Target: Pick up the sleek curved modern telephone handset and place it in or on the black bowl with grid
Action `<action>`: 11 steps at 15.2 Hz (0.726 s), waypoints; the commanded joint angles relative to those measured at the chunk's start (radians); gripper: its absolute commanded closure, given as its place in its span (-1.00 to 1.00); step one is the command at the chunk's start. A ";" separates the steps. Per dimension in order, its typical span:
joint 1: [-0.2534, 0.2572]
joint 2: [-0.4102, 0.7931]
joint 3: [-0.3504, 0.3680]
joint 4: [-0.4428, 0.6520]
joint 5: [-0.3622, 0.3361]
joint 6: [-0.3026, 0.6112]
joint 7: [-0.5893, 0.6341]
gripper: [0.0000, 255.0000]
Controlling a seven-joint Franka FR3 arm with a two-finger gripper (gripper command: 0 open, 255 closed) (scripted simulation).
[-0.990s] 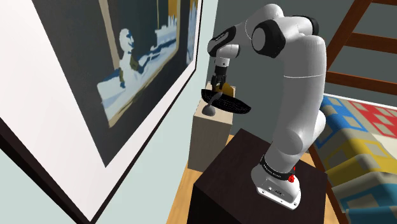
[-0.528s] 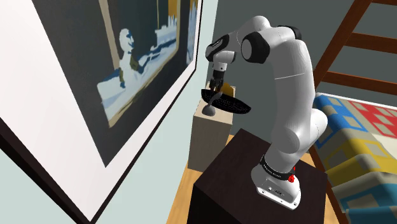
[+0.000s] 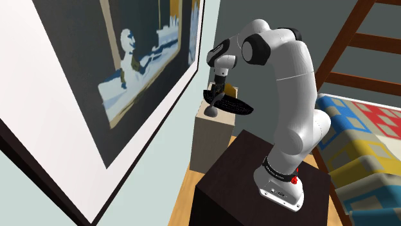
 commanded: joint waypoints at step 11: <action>0.000 0.000 0.000 0.000 0.000 0.001 0.000 1.00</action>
